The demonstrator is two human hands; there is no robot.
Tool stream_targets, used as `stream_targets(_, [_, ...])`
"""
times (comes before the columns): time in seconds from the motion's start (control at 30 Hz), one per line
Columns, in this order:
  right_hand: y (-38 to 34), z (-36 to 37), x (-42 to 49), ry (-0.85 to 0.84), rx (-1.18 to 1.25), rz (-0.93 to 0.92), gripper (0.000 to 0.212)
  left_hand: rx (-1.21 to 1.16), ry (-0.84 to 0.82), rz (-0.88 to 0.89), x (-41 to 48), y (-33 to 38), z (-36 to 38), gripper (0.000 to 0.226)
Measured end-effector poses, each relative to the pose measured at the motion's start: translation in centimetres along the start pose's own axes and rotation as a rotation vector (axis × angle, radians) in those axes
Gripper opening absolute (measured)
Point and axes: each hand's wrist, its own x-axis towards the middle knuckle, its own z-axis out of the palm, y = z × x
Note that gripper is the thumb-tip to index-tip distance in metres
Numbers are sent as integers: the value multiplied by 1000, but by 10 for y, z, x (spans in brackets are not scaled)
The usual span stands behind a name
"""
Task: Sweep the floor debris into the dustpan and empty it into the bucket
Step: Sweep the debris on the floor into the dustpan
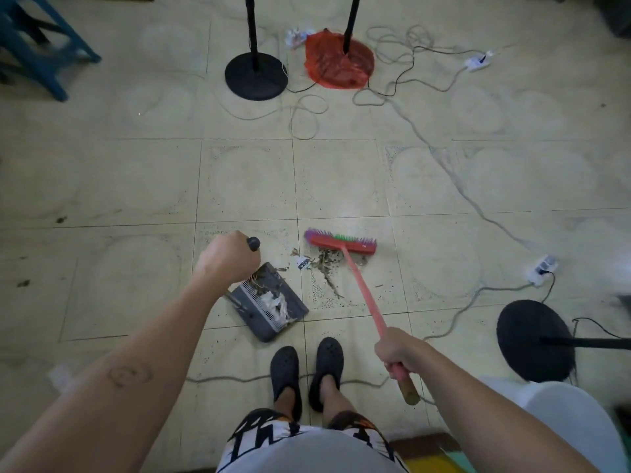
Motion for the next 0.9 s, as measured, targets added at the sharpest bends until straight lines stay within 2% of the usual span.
stream_targets(0.07, [2, 6, -14, -55, 9, -7, 12, -5, 1, 3, 2, 1, -4, 37])
stream_targets(0.2, [7, 19, -41, -174, 60, -22, 24, -29, -26, 4, -1, 11, -2, 26])
stream_targets(0.33, [11, 30, -67, -294, 129, 6, 9, -27, -32, 9, -2, 16, 1, 21])
stream_targets(0.4, [13, 32, -77, -386, 313, 42, 11, -38, -35, 12, -1, 15, 1, 22])
stream_targets(0.5, [22, 27, -84, -475, 627, 100, 28, -43, -34, 9, 0, 11, 2, 24])
stream_targets(0.63, [34, 20, -87, -578, 811, 133, 34, -40, -47, 18, 0, 10, 3, 25])
stream_targets(0.73, [35, 17, -92, -617, 849, 119, 31, -44, -48, 28, -2, 10, 5, 20])
stream_targets(0.9, [30, 5, -108, -508, 669, -8, 20, -46, -53, 14, -5, 6, 6, 20])
